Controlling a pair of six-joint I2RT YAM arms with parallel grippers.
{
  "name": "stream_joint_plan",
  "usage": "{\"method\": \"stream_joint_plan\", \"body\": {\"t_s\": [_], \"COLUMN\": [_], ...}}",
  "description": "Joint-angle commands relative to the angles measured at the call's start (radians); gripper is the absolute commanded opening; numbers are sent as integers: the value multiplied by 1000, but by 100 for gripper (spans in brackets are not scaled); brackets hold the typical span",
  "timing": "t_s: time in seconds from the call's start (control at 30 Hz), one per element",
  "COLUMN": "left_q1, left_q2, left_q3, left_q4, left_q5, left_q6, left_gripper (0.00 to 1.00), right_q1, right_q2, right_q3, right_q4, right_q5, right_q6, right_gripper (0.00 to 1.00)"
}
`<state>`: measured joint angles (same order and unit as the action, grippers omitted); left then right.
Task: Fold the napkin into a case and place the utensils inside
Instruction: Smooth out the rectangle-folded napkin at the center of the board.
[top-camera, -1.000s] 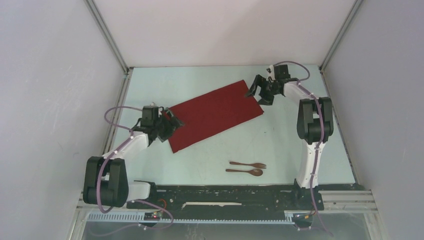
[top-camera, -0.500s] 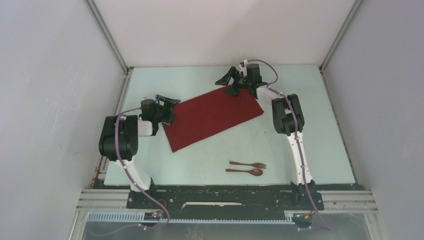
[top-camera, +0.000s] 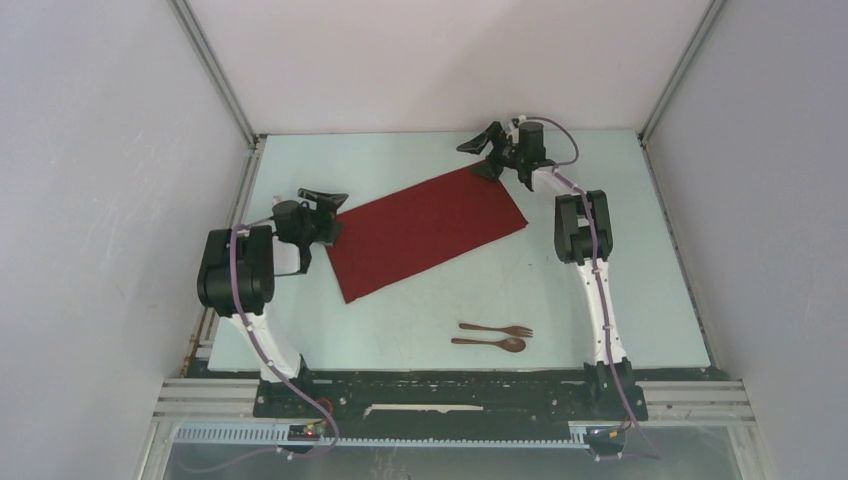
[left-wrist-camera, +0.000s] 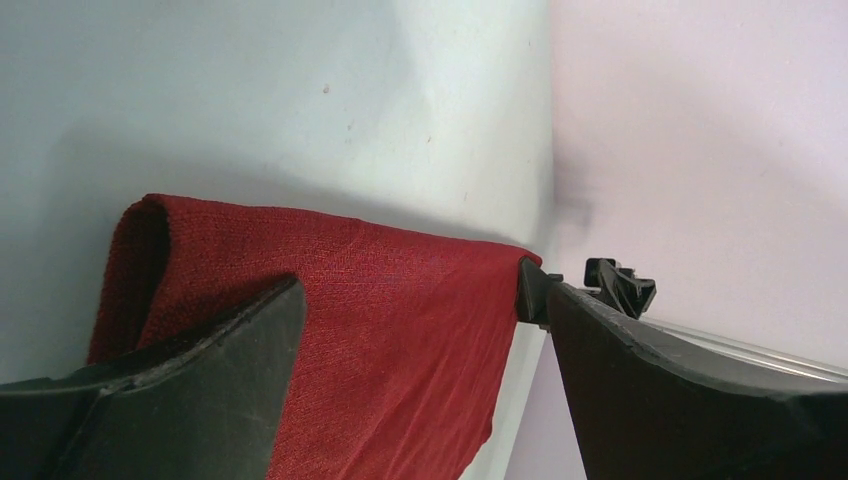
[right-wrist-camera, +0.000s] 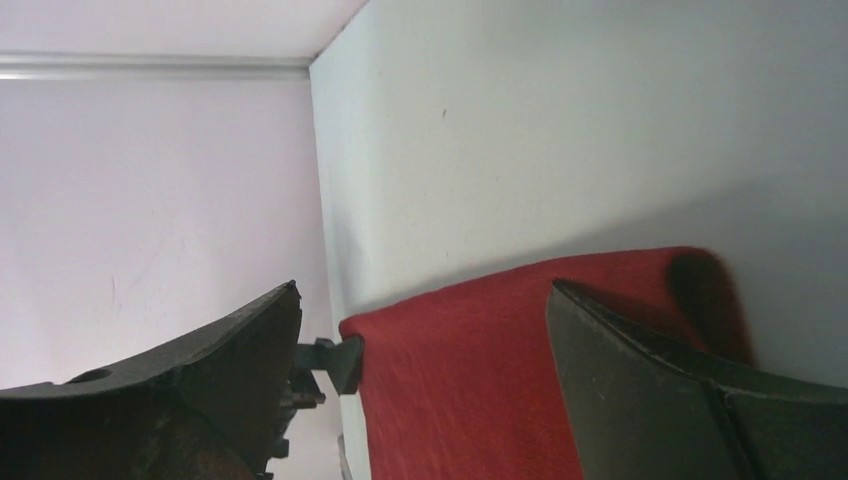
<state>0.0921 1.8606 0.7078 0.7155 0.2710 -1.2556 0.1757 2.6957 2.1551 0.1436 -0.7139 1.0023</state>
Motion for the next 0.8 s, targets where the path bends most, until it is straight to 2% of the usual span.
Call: {"method": "stream_joint_plan", "body": {"t_s": [0.0,0.23,0.37,0.47,0.63,0.77], "left_q1": [18,24,22,21,6,0], "left_q2": [-20,-64,-42,9,52,103], "left_q3": [-15,35,186,283,269,188], "left_q4": [1,-60,-46,-35,16,173], "left_q5": [-29,-23,91,177,186,172], "left_q6": [29,90,81,37,27,-29], "left_gripper": [100,100,100,100,99,99], "right_q1": [-21,-58,-65,-62,-52,-51], "right_q2": [56,129,175,171,169,167], "right_q3": [90,171,254,246,247,246], "right_q4": [-47,-92,-138,-133,-132,-126], "right_q5": [56,122,131,135,136,124], "right_q6": [47,130,154,154,141,140], "right_gripper": [98,97,96,96,96,96]}}
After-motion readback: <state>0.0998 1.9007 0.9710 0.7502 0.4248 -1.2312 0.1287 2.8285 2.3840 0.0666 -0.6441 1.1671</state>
